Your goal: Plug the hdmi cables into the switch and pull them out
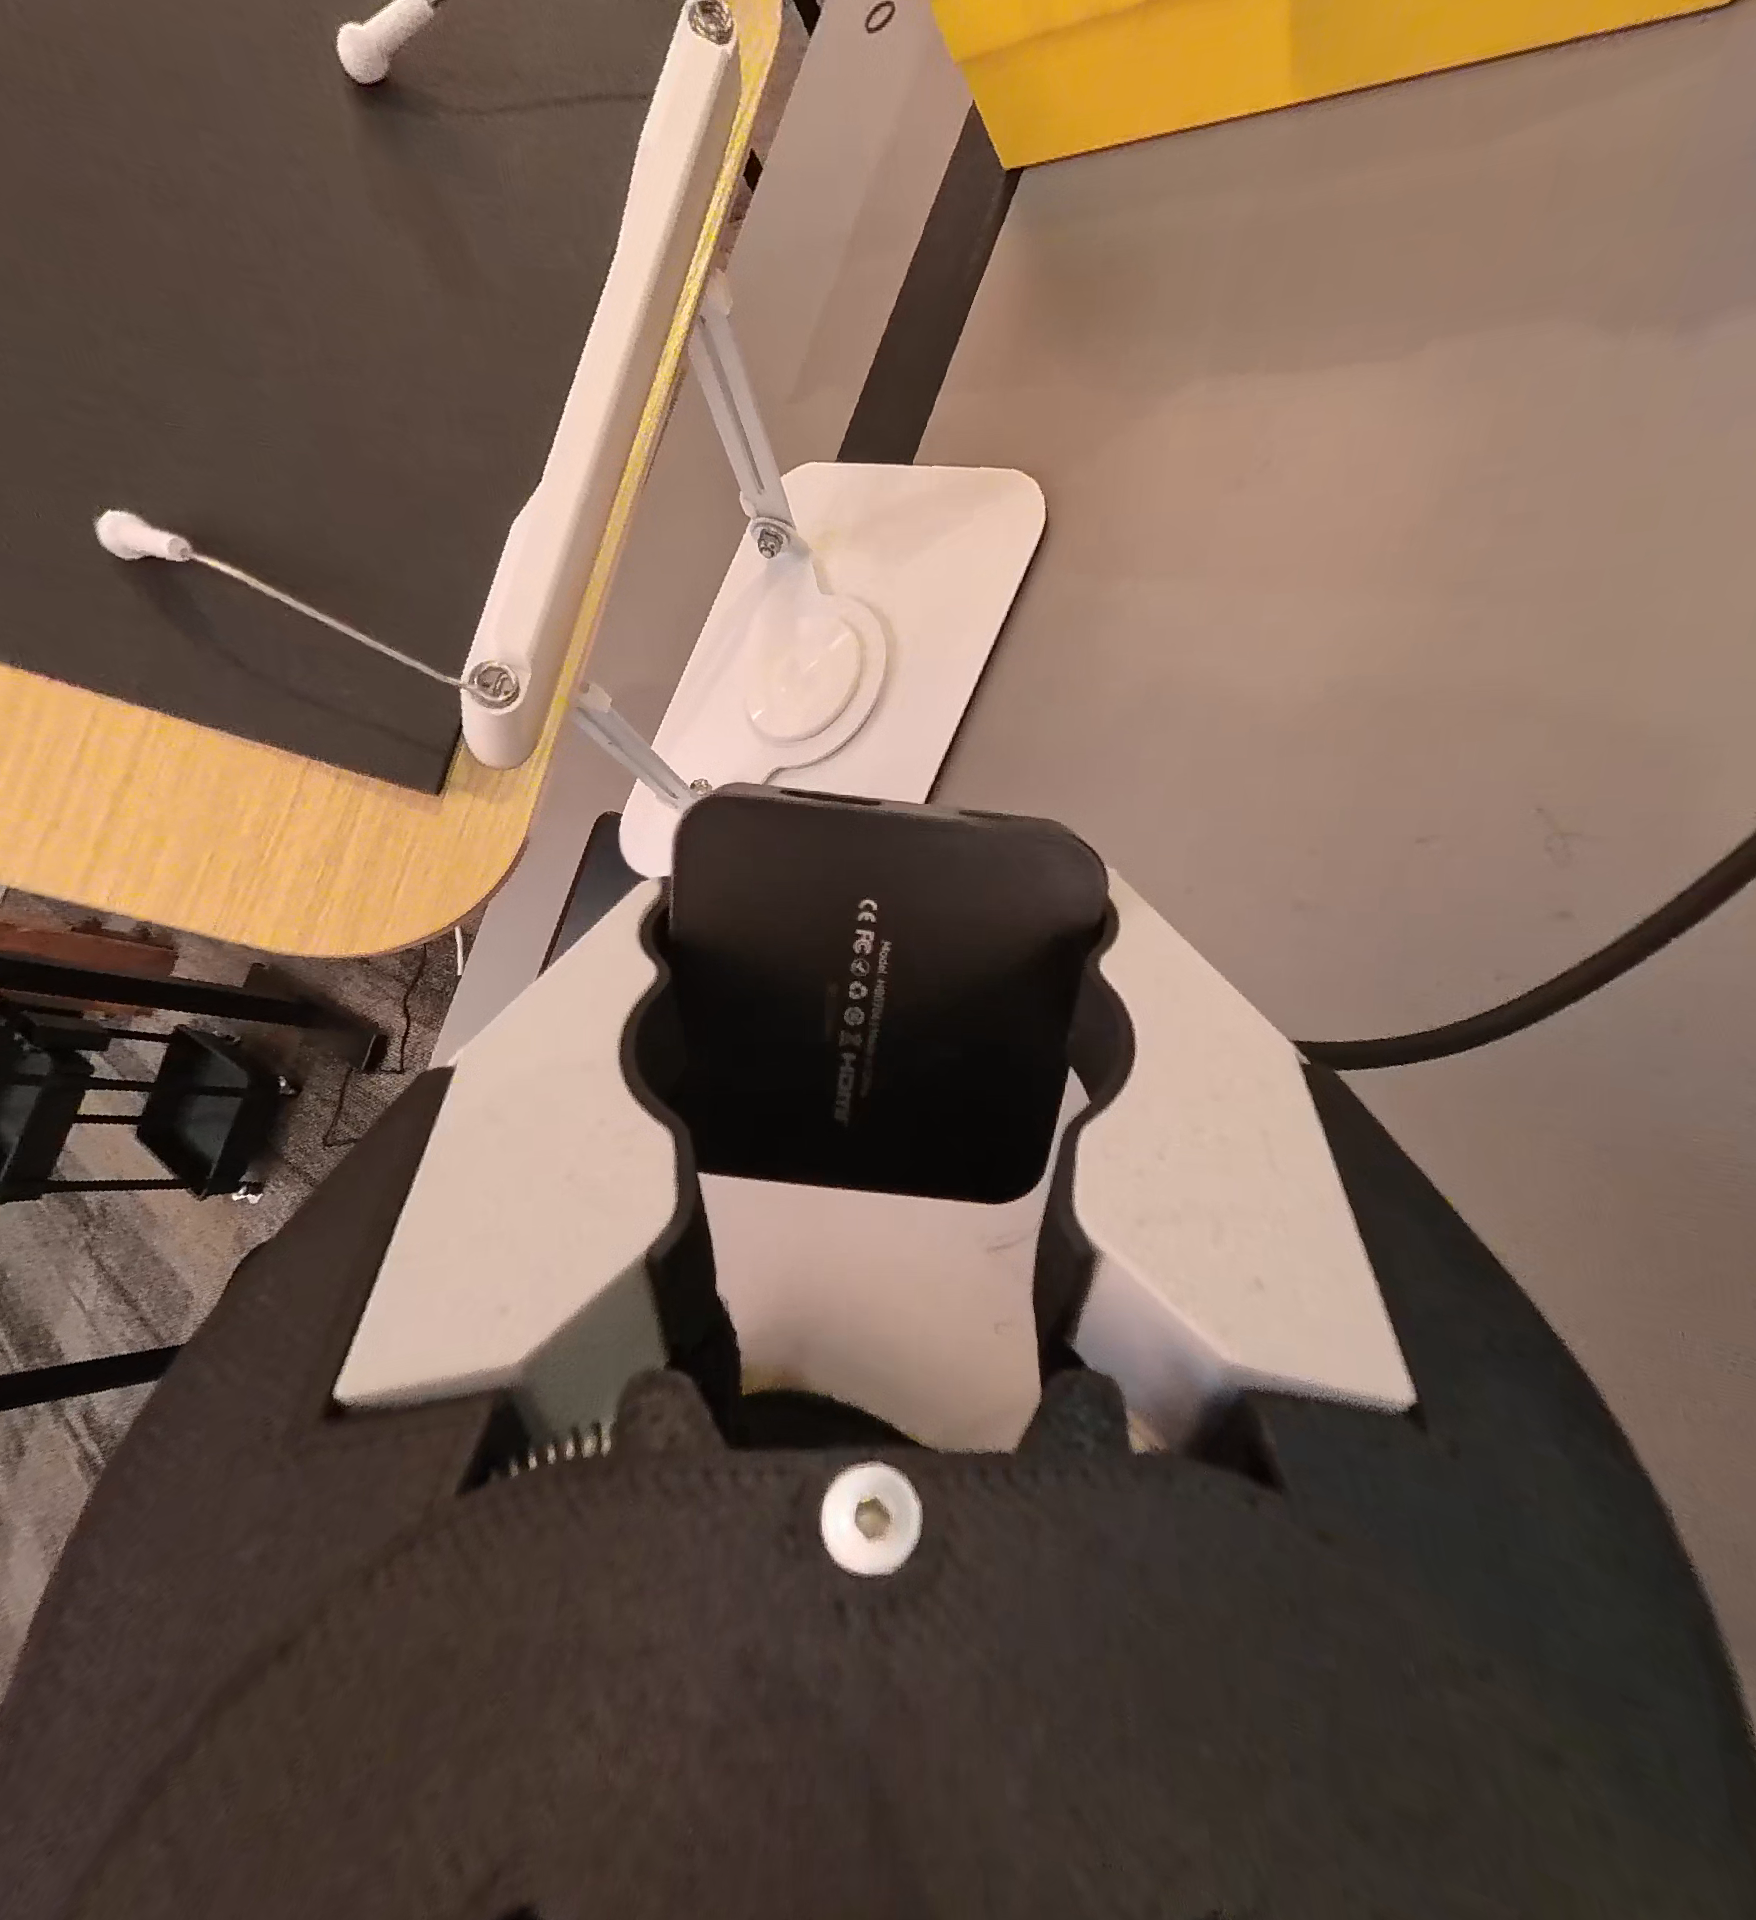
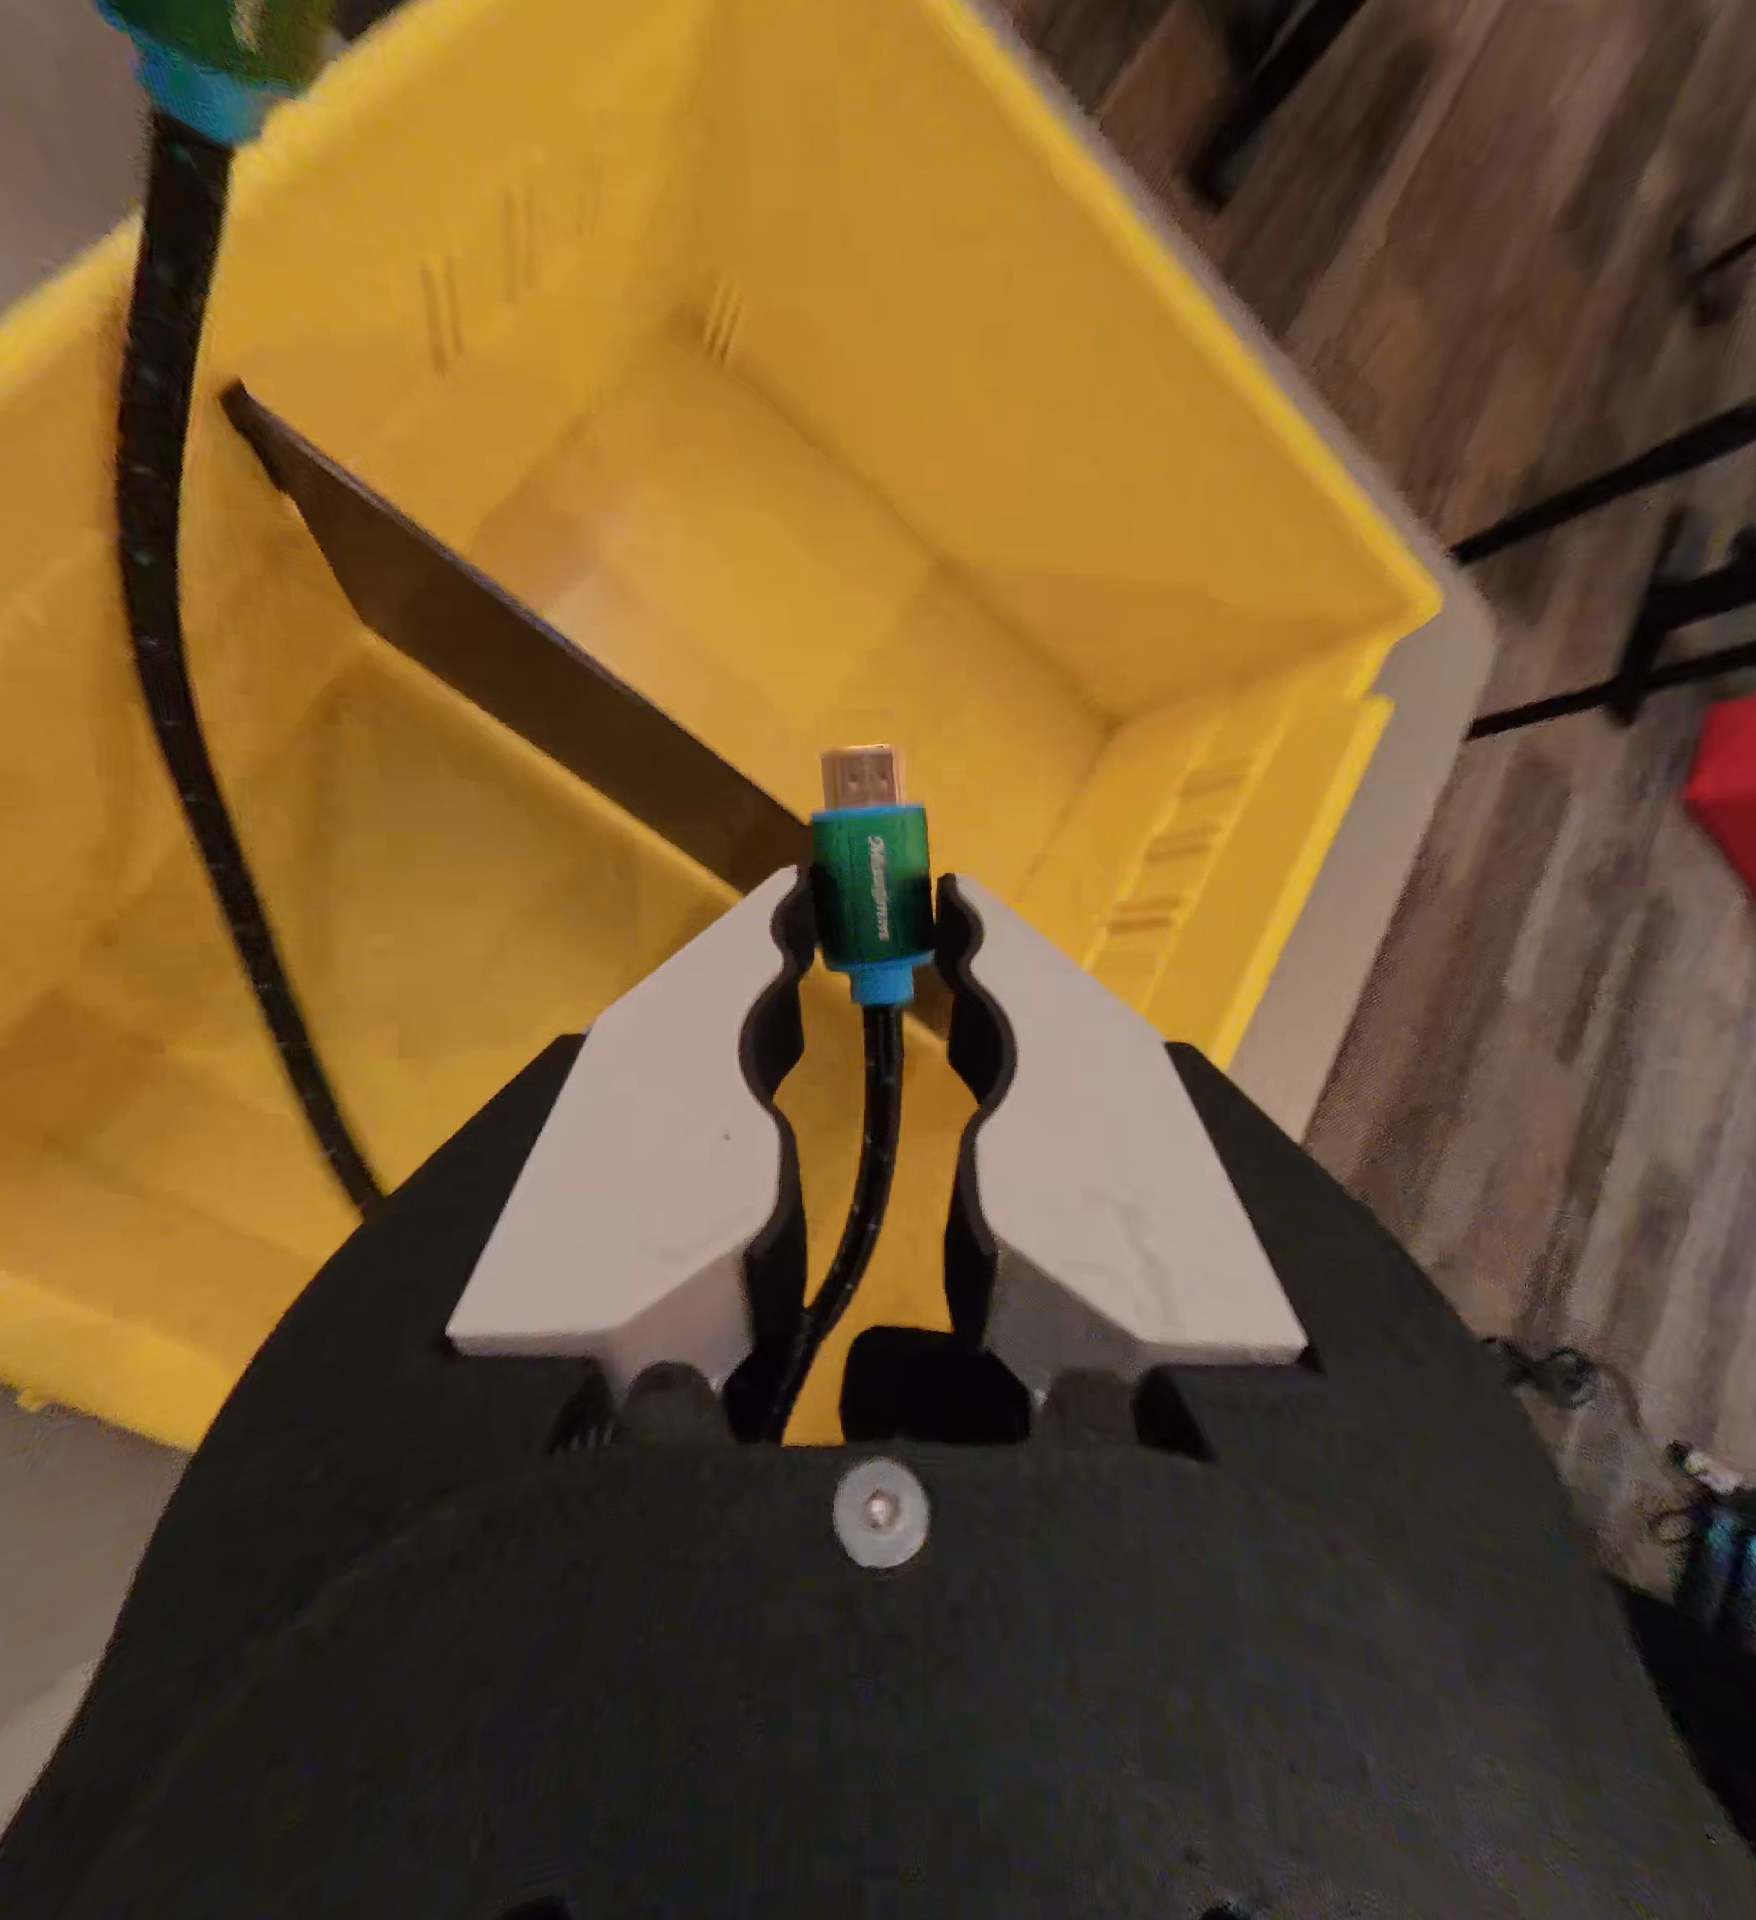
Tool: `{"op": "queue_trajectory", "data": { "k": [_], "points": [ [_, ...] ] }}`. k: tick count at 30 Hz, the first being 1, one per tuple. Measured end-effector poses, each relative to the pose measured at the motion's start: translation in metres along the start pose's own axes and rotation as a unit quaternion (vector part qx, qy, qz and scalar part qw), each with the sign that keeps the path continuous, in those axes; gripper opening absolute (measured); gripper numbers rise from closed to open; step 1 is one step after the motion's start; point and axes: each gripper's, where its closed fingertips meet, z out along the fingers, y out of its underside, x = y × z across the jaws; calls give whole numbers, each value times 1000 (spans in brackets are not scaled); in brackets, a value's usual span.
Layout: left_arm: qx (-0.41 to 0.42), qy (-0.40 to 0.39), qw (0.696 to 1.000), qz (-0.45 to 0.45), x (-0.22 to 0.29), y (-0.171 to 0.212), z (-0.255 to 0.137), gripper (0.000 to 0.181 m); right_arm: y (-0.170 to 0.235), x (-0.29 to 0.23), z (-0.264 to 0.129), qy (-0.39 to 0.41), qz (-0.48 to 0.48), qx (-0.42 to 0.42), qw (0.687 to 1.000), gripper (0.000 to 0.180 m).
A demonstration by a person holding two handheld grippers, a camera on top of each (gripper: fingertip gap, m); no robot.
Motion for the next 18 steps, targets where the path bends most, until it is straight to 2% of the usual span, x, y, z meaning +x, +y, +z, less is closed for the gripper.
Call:
{"op": "queue_trajectory", "data": {
  "k": [4, 6, 9, 12, 15, 18],
  "points": [
    [0, 3, 1000, 1, 2, -1, 3, 74, 7, -3, -1, -10, 38, -26, 999, 57],
    [2, 5, 1000, 4, 3, -2, 4, 74, 1, 2, -12, 9, 32, -18, 999, 67],
    [15, 3, 1000, 10, 5, -10, 5, 73, -27, 17, -45, 67, 16, 29, 997, 70],
    [27, 15, 999, 20, 14, -20, 8, 74, -78, 13, -89, 112, -41, 115, 986, 60],
    [41, 49, 998, 21, 29, -29, 13, 74, -158, -49, -129, 74, -165, 259, 949, 57],
    [64, 96, 993, 19, 48, -38, 15, 73, -208, -152, -146, -33, -301, 339, 891, 49]
  ]
}}
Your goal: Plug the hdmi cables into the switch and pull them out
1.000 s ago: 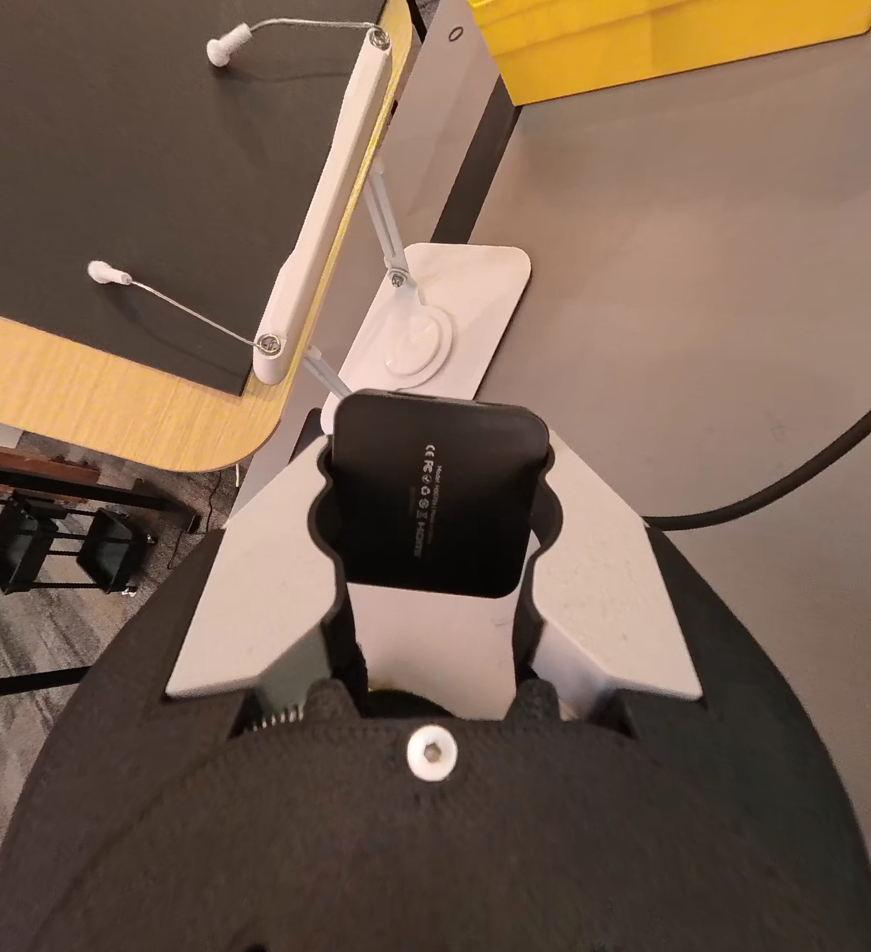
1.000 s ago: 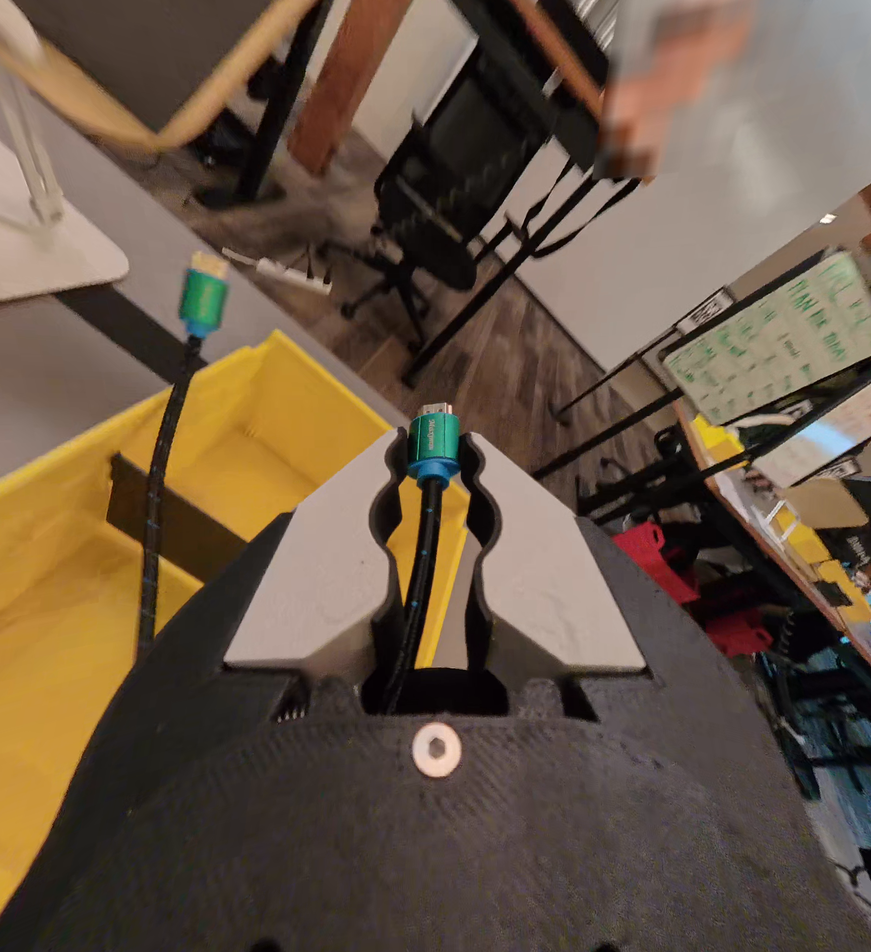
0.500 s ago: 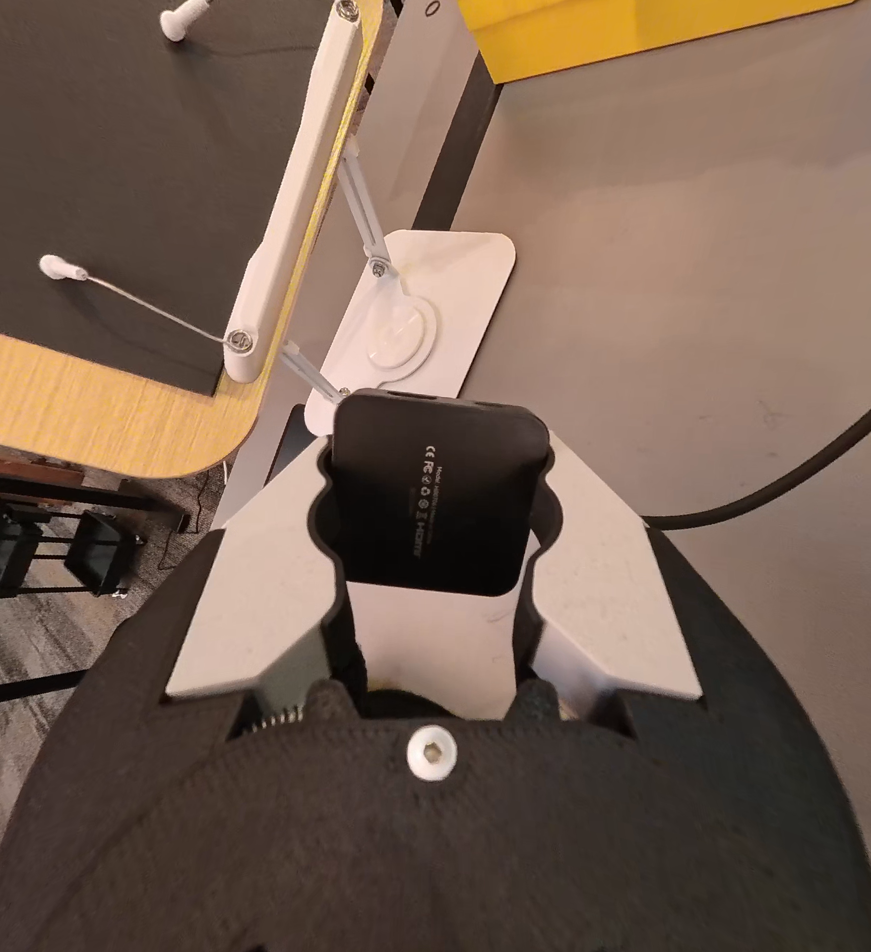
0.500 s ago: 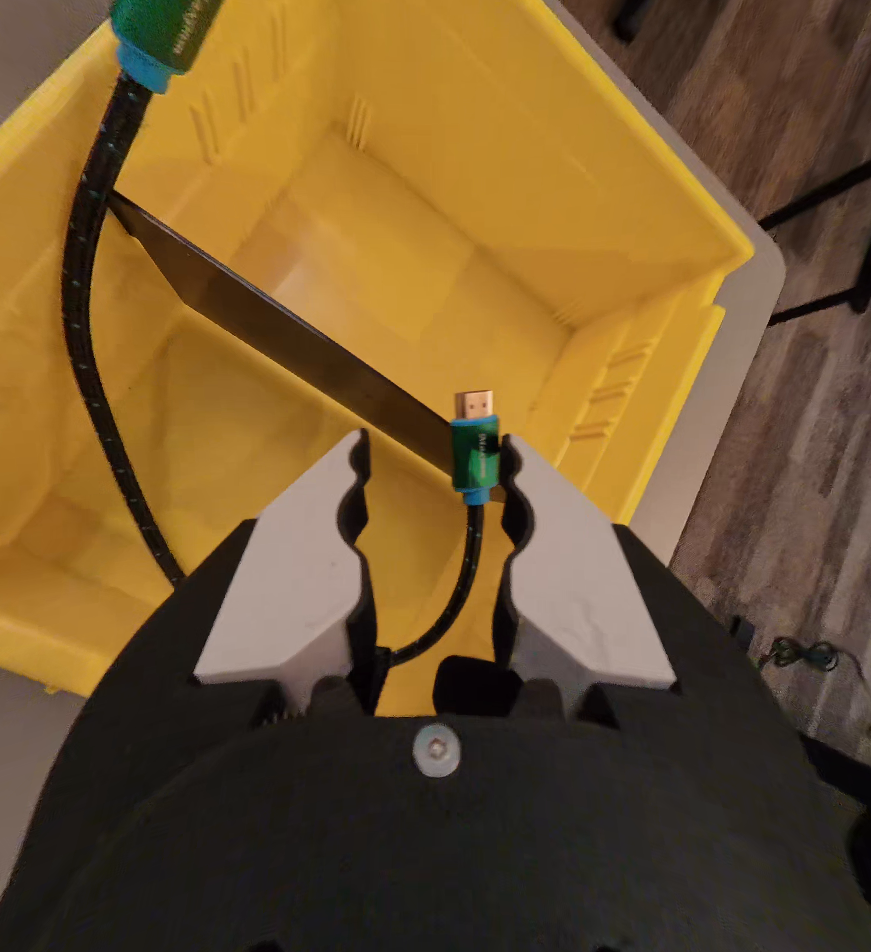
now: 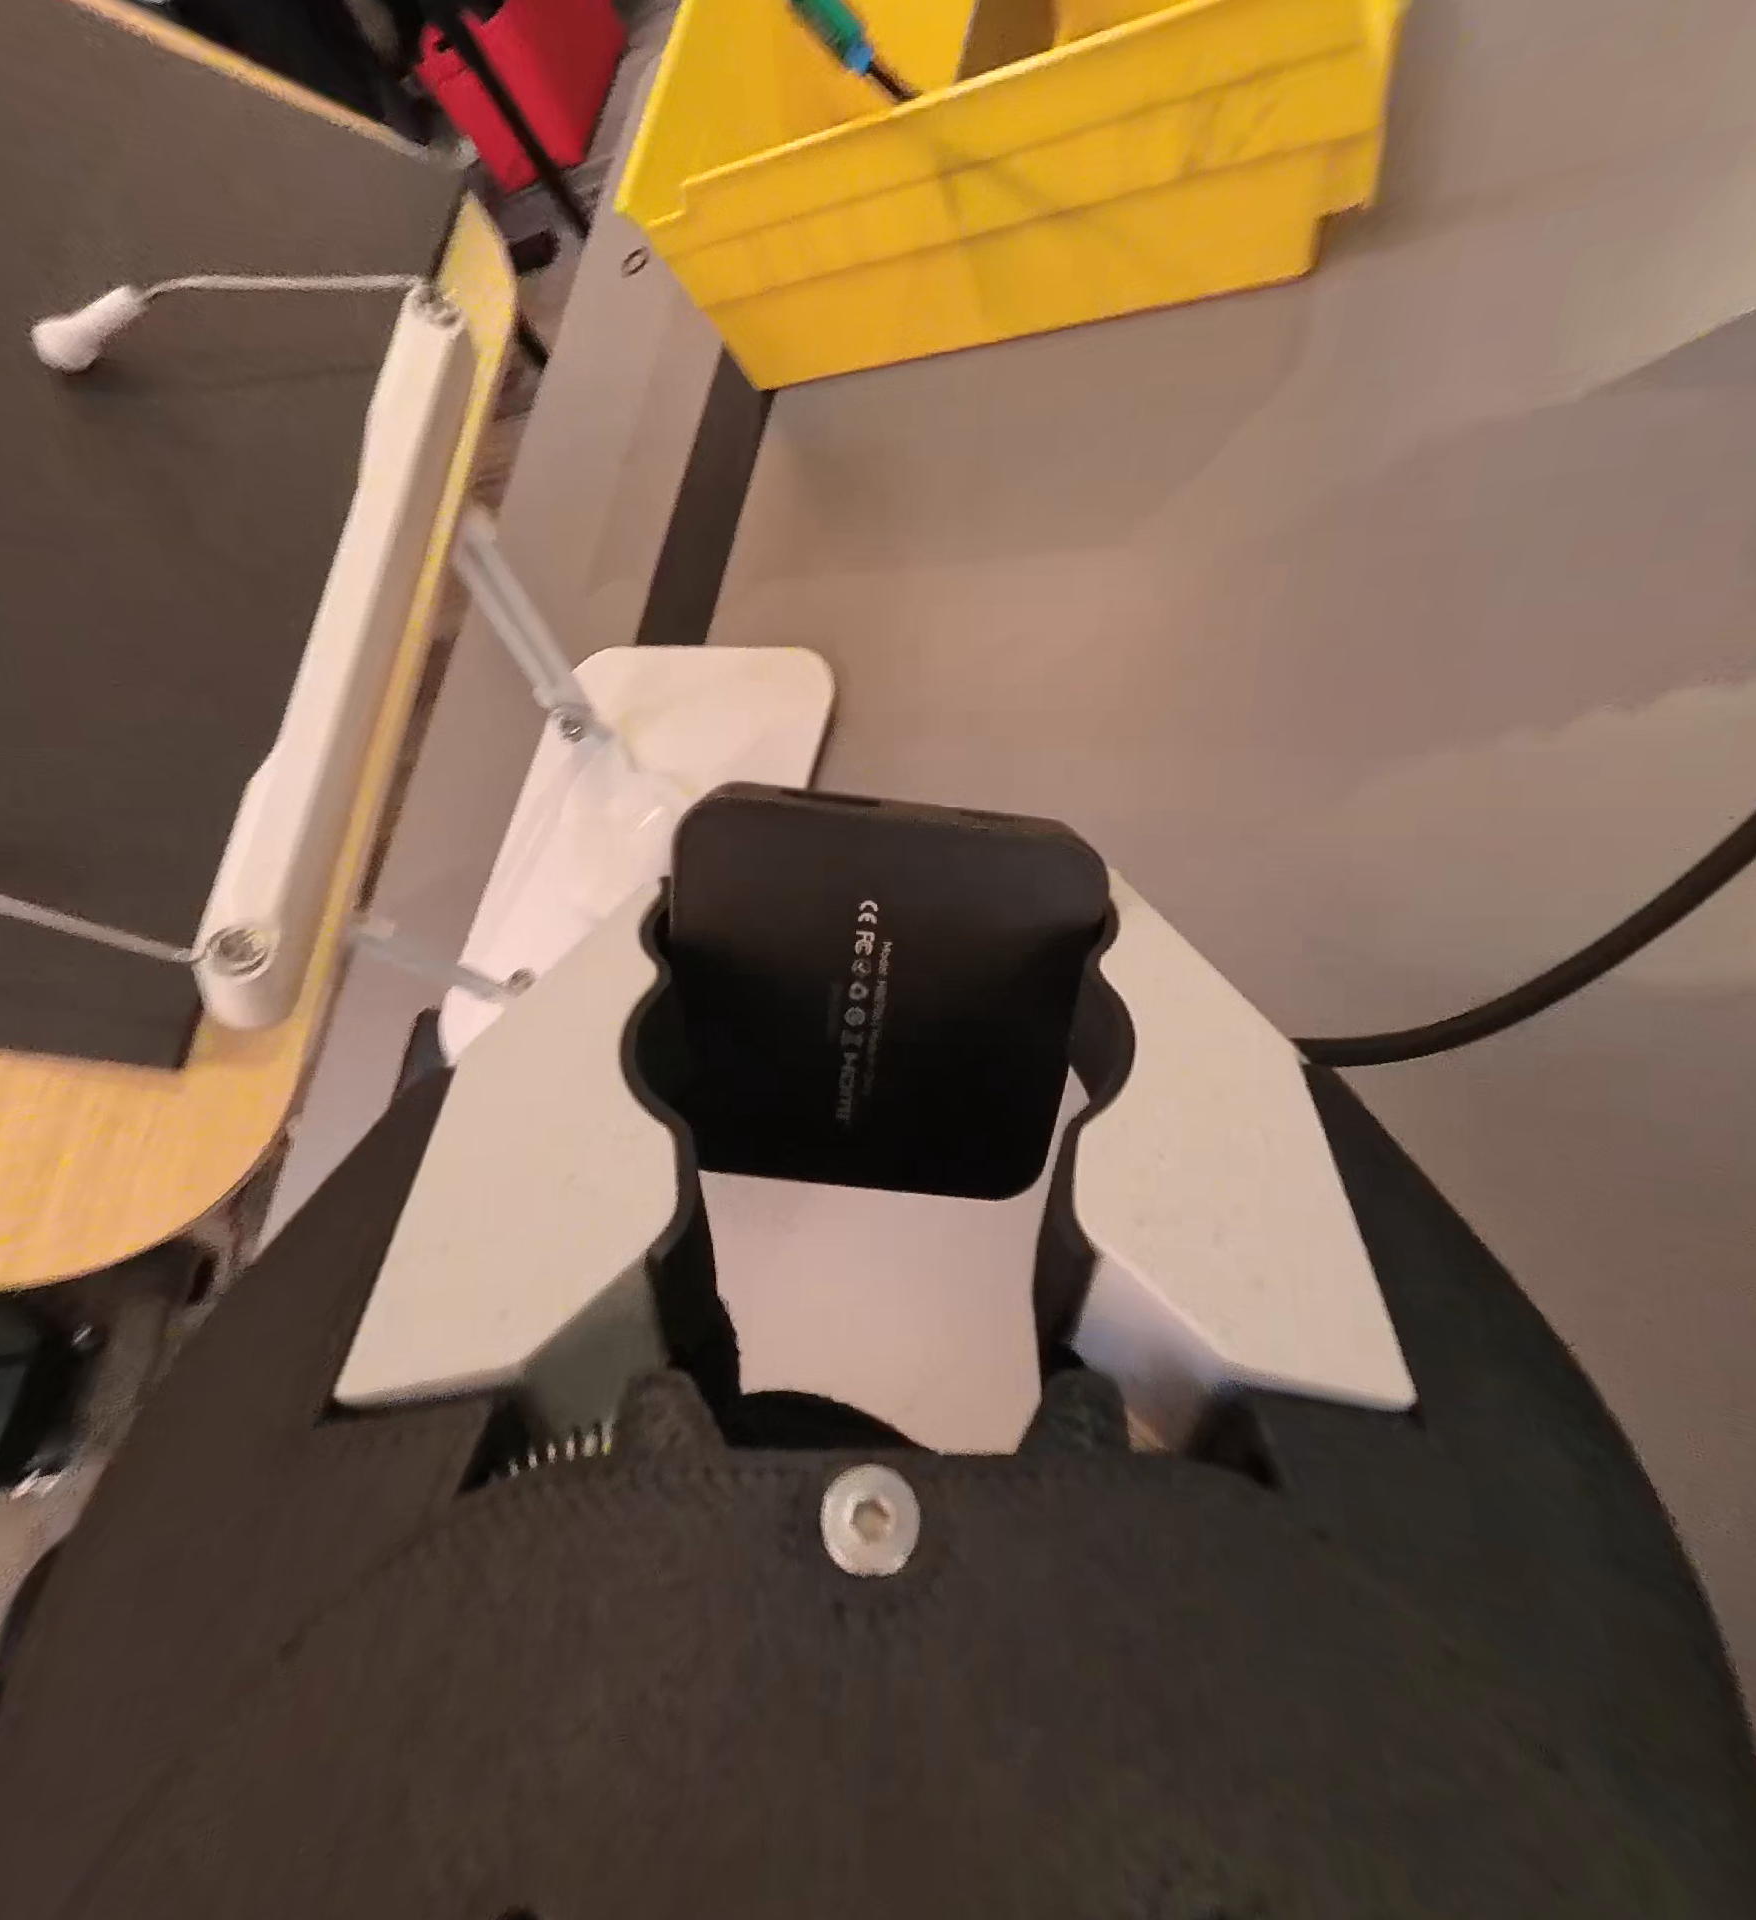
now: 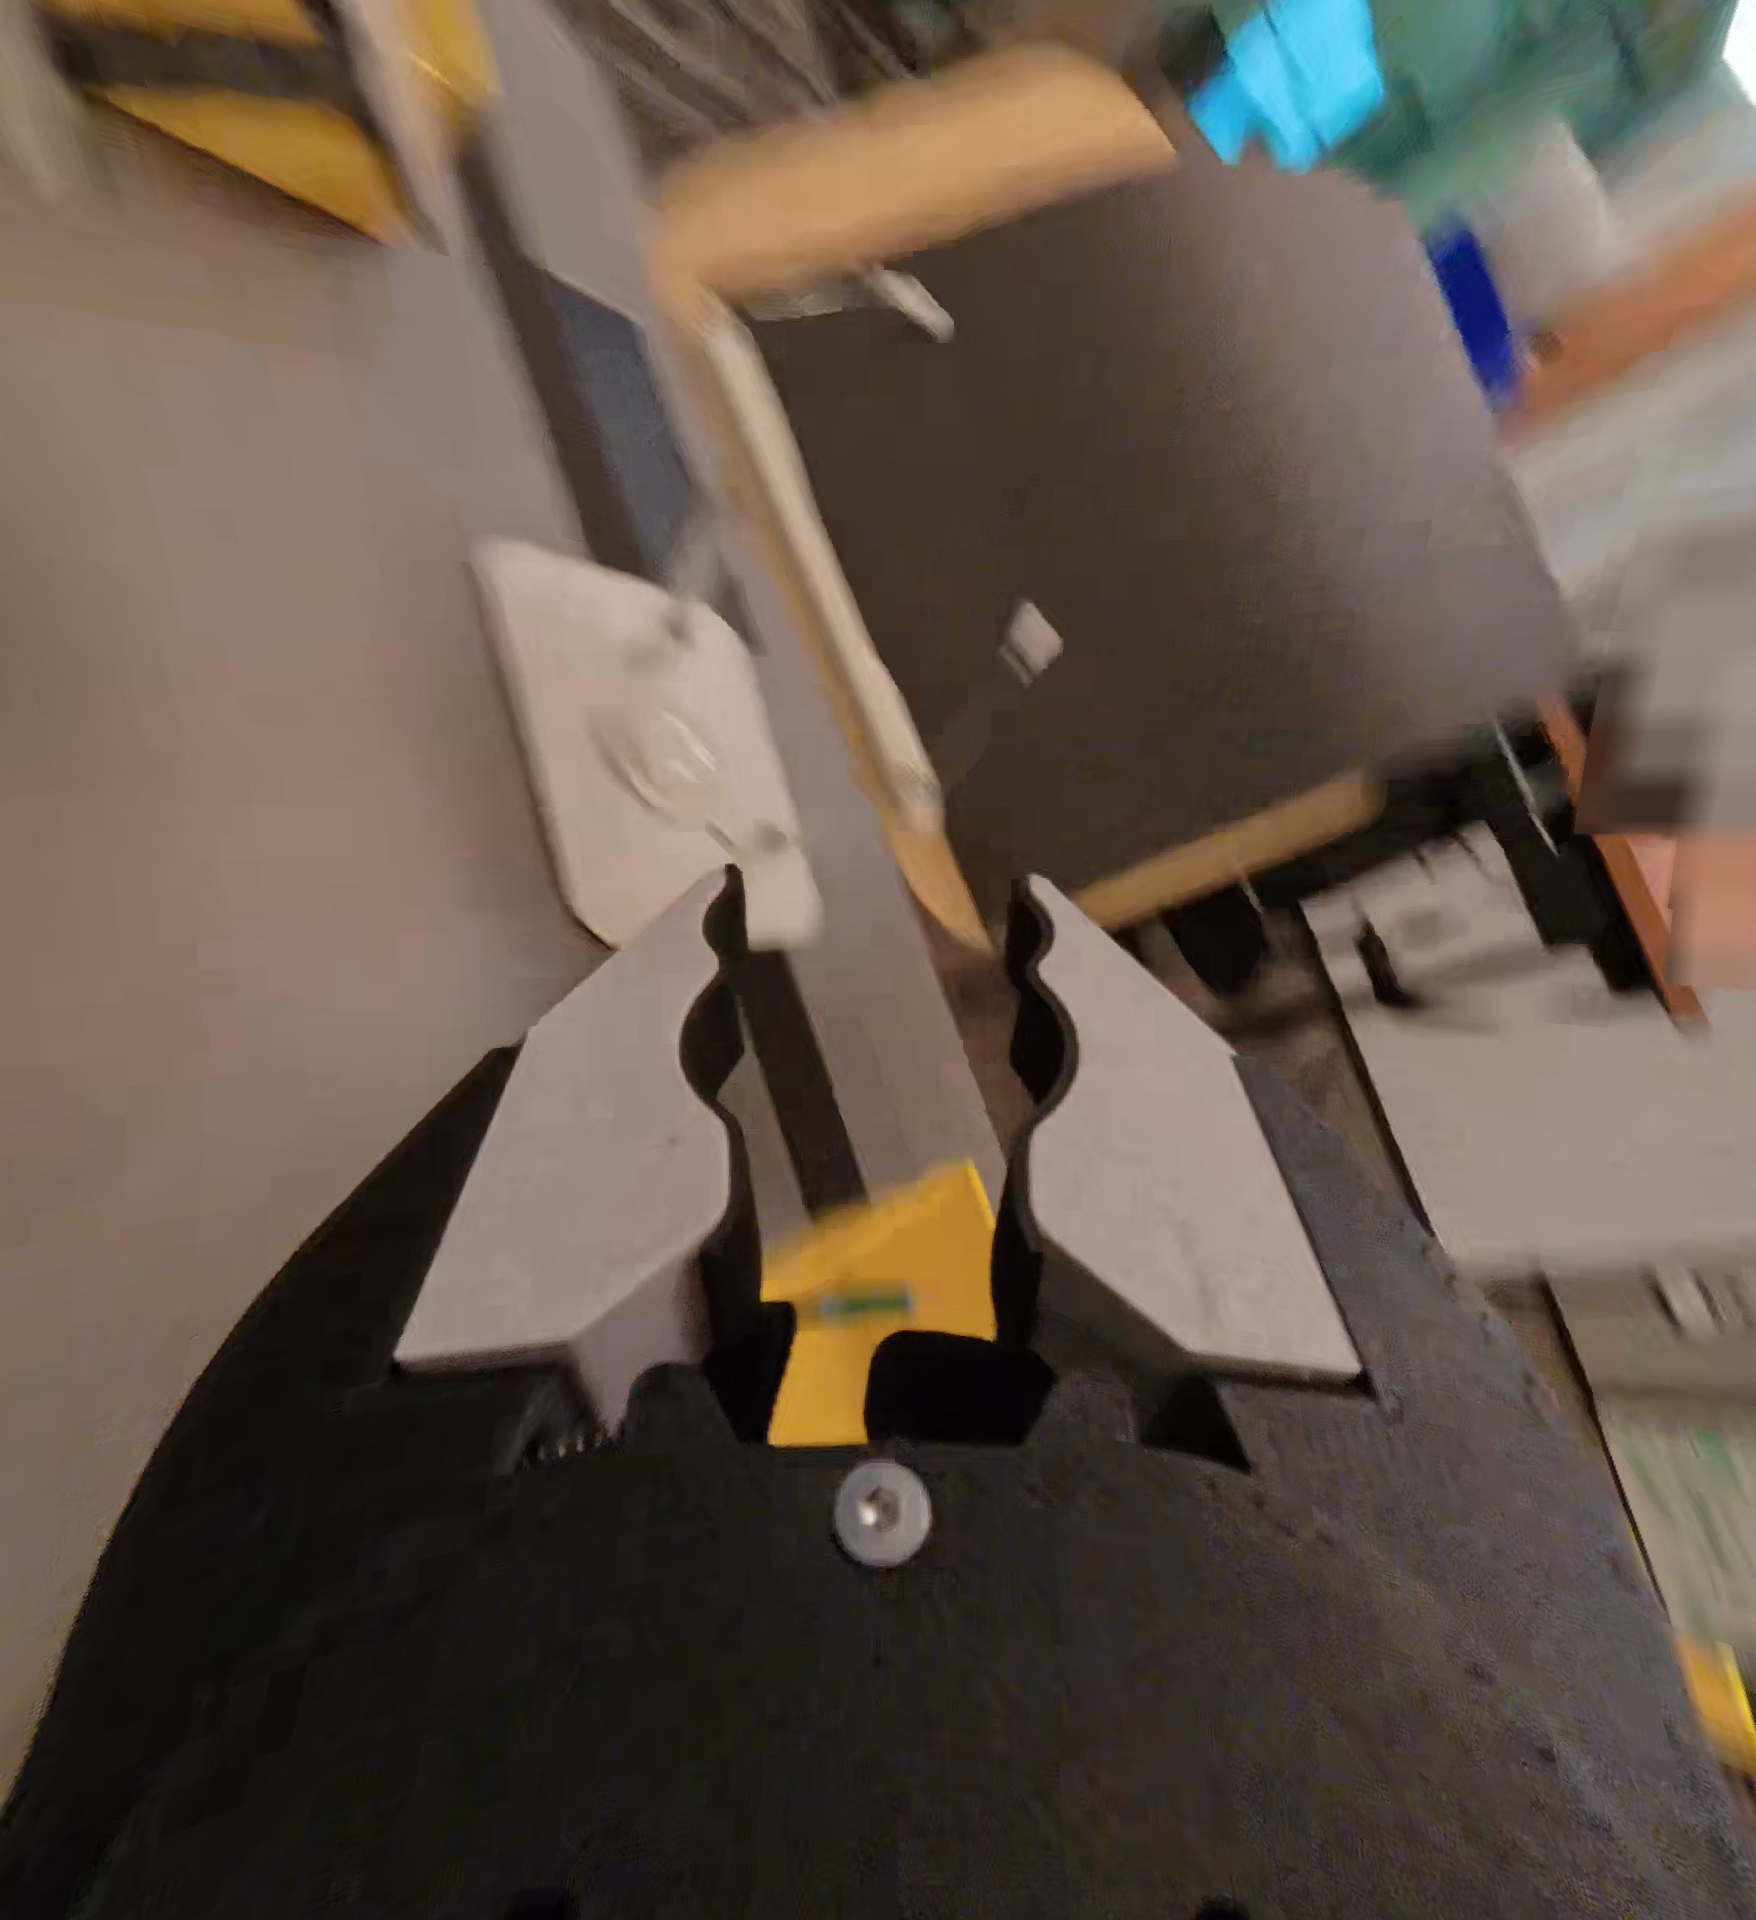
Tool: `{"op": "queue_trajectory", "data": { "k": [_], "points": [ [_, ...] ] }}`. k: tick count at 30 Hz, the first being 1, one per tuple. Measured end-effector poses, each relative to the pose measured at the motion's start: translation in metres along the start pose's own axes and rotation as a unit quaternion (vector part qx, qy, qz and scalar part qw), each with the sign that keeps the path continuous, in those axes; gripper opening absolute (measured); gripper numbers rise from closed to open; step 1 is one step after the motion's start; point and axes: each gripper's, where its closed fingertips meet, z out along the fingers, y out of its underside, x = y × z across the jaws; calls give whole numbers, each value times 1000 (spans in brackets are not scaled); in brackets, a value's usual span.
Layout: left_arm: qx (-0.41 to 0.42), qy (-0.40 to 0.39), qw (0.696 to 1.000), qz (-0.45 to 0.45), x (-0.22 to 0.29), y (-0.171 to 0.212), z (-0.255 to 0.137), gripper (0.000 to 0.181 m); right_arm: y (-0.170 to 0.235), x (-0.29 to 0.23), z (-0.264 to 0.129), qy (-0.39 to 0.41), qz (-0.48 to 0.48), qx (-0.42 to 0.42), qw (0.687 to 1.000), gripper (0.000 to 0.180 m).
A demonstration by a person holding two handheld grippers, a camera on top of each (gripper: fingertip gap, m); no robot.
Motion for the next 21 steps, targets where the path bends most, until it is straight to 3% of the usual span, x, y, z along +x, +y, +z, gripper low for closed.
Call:
{"op": "queue_trajectory", "data": {
  "k": [4, 8, 15, 21],
  "points": [
    [27, 69, 997, -3, 24, -9, 1, 73, -83, -83, 36, -138, -101, 94, 981, 46],
    [49, 146, 988, -8, 49, -14, -4, 73, -118, -133, 56, -175, -193, 116, 958, 43],
    [68, 255, 964, -7, 87, -19, -12, 73, -129, -185, 83, -216, -267, 105, 933, 43],
    [70, 313, 947, 1, 110, -21, -15, 74, -132, -212, 90, -258, -277, 116, 918, 19]
  ]
}}
